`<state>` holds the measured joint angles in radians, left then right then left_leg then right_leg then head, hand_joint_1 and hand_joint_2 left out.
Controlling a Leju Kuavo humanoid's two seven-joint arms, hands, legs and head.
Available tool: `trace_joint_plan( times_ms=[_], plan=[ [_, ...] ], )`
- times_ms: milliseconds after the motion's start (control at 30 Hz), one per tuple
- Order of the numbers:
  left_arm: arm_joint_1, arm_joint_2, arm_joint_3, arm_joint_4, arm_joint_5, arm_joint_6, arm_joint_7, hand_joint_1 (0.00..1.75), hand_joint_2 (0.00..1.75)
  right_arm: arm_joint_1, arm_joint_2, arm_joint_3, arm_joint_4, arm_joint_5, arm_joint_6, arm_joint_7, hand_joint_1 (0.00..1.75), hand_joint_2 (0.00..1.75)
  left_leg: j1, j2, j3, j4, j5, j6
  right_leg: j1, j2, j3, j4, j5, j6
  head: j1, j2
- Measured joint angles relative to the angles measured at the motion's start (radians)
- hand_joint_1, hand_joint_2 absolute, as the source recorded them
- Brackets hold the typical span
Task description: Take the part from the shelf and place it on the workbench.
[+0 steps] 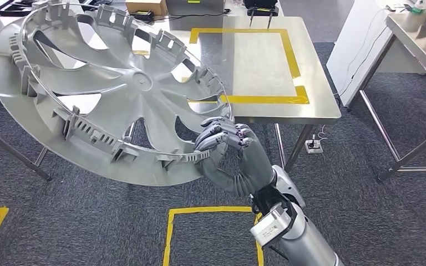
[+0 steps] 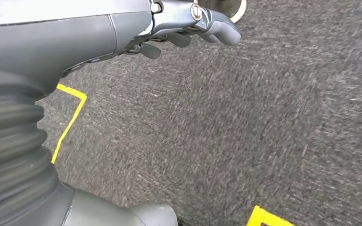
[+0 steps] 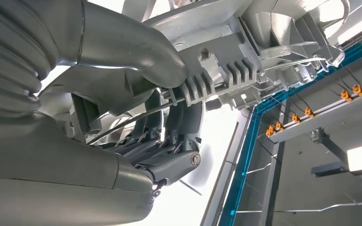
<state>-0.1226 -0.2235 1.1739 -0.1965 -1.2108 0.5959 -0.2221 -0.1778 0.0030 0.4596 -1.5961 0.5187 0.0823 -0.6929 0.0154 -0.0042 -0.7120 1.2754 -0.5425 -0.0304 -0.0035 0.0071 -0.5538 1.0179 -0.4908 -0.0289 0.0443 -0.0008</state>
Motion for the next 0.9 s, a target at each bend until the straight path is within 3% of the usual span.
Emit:
trace_joint_plan(
  times_ms=[33, 100, 133, 267, 333, 400, 433, 467, 500, 567, 600, 633, 700, 767, 833, 900],
  plan=[
    [0.000, 0.001, 0.000, 0.000, 0.000, 0.000, 0.000, 0.00, 1.75, 0.000, 0.001, 0.000, 0.000, 0.000, 0.000, 0.000, 1.75, 1.75, -0.001, 0.000, 0.023, -0.072, 0.051, 0.004, 0.000, 0.001, 0.011, 0.000, -0.008, 0.002, 0.000, 0.000],
    [-0.002, 0.003, 0.000, 0.000, 0.000, -0.001, 0.000, 0.00, 1.75, -0.001, 0.002, 0.000, 0.000, 0.000, 0.000, 0.000, 1.75, 1.75, -0.004, 0.000, 0.073, -0.195, 0.105, 0.013, 0.004, 0.003, 0.023, 0.002, -0.024, 0.012, -0.002, 0.000],
    [-0.002, 0.003, 0.000, 0.000, 0.000, -0.001, 0.000, 0.00, 1.75, -0.002, 0.003, 0.000, 0.000, 0.000, 0.000, 0.000, 1.75, 1.75, -0.006, -0.001, 0.086, -0.224, 0.108, 0.018, 0.005, 0.003, 0.024, 0.003, -0.029, 0.017, -0.002, 0.000],
    [-0.002, 0.001, -0.001, 0.000, -0.001, -0.002, 0.001, 0.00, 1.75, -0.004, 0.003, 0.000, -0.001, 0.000, 0.001, 0.000, 1.75, 1.75, -0.006, -0.003, 0.098, -0.240, 0.092, 0.040, 0.003, 0.001, 0.021, 0.016, -0.048, 0.041, 0.001, 0.000],
    [-0.003, 0.002, -0.001, -0.001, -0.002, -0.002, 0.001, 0.00, 1.75, -0.005, 0.003, 0.000, -0.001, 0.000, 0.001, 0.000, 1.75, 1.75, -0.002, -0.002, 0.106, -0.244, 0.087, 0.050, 0.000, -0.001, -0.024, 0.105, -0.089, 0.053, 0.004, 0.000],
    [-0.003, 0.002, -0.001, -0.001, -0.004, -0.002, 0.001, 0.00, 1.75, -0.005, 0.003, -0.001, 0.000, 0.000, 0.001, 0.000, 1.75, 1.75, -0.002, -0.002, 0.113, -0.244, 0.079, 0.054, -0.002, -0.002, -0.109, 0.242, -0.136, 0.060, 0.006, 0.000],
    [-0.003, 0.002, -0.001, -0.001, -0.004, -0.002, 0.001, 0.00, 1.75, -0.004, 0.003, -0.001, 0.000, 0.001, 0.001, 0.000, 1.75, 1.75, -0.003, -0.002, 0.118, -0.243, 0.074, 0.054, -0.003, -0.002, -0.142, 0.285, -0.137, 0.062, 0.006, 0.000],
    [-0.002, 0.002, -0.001, -0.001, -0.005, -0.002, 0.001, 0.00, 1.75, -0.003, 0.003, -0.001, 0.000, 0.001, 0.001, 0.000, 1.75, 1.75, -0.003, -0.002, 0.125, -0.243, 0.068, 0.053, -0.003, -0.002, -0.158, 0.290, -0.117, 0.062, 0.006, 0.000],
    [-0.002, 0.002, -0.001, -0.001, -0.006, -0.002, 0.002, 0.00, 1.75, -0.001, 0.003, -0.001, -0.001, 0.001, 0.001, 0.001, 1.75, 1.75, -0.003, -0.003, 0.134, -0.243, 0.062, 0.052, -0.004, -0.002, -0.153, 0.254, -0.076, 0.061, 0.006, 0.000],
    [-0.003, 0.001, -0.002, -0.001, -0.007, -0.002, 0.002, 0.00, 1.75, 0.000, 0.003, -0.001, -0.001, 0.001, 0.001, 0.001, 1.75, 1.75, -0.003, -0.005, 0.153, -0.243, 0.048, 0.046, -0.002, -0.004, -0.104, 0.116, 0.017, 0.053, 0.006, 0.000],
    [-0.003, 0.000, -0.002, -0.001, -0.007, -0.002, 0.002, 0.00, 1.75, 0.001, 0.003, -0.001, -0.001, 0.001, 0.001, 0.000, 1.75, 1.75, -0.004, -0.006, 0.159, -0.243, 0.041, 0.042, 0.000, -0.004, -0.081, 0.058, 0.041, 0.047, 0.005, 0.000],
    [-0.003, 0.000, -0.002, -0.001, -0.007, -0.002, 0.002, 0.00, 1.75, 0.002, 0.003, -0.002, -0.002, 0.000, 0.001, 0.000, 1.75, 1.75, -0.005, -0.006, 0.162, -0.243, 0.037, 0.036, 0.003, -0.004, -0.067, 0.022, 0.049, 0.042, 0.005, 0.000],
    [-0.003, 0.000, -0.002, -0.001, -0.007, -0.002, 0.002, 0.00, 1.75, 0.004, 0.003, -0.002, -0.006, 0.000, 0.001, -0.001, 1.75, 1.75, -0.006, -0.005, 0.166, -0.248, 0.031, 0.025, 0.008, -0.002, -0.060, 0.005, 0.039, 0.031, 0.004, 0.000],
    [-0.004, 0.000, -0.003, -0.001, -0.007, -0.002, 0.002, 0.00, 1.75, 0.007, 0.004, -0.004, -0.010, 0.001, 0.001, 0.000, 1.75, 1.75, -0.005, -0.002, 0.168, -0.241, 0.021, 0.014, 0.002, -0.001, -0.048, -0.002, 0.037, 0.020, 0.004, 0.000],
    [-0.005, 0.000, -0.003, -0.001, -0.007, -0.002, 0.001, 0.00, 1.75, 0.008, 0.004, -0.005, -0.012, 0.001, 0.001, 0.001, 1.75, 1.75, -0.006, 0.000, 0.135, -0.167, -0.014, 0.007, -0.004, -0.003, -0.029, -0.010, 0.032, 0.008, -0.001, 0.000],
    [-0.004, 0.000, -0.003, -0.001, -0.007, -0.002, 0.002, 0.00, 1.75, 0.009, 0.004, -0.005, -0.013, 0.001, 0.001, 0.001, 1.75, 1.75, -0.005, 0.000, 0.060, -0.034, -0.063, 0.003, -0.003, -0.004, -0.018, -0.011, 0.022, 0.001, -0.004, 0.000]
  ],
)
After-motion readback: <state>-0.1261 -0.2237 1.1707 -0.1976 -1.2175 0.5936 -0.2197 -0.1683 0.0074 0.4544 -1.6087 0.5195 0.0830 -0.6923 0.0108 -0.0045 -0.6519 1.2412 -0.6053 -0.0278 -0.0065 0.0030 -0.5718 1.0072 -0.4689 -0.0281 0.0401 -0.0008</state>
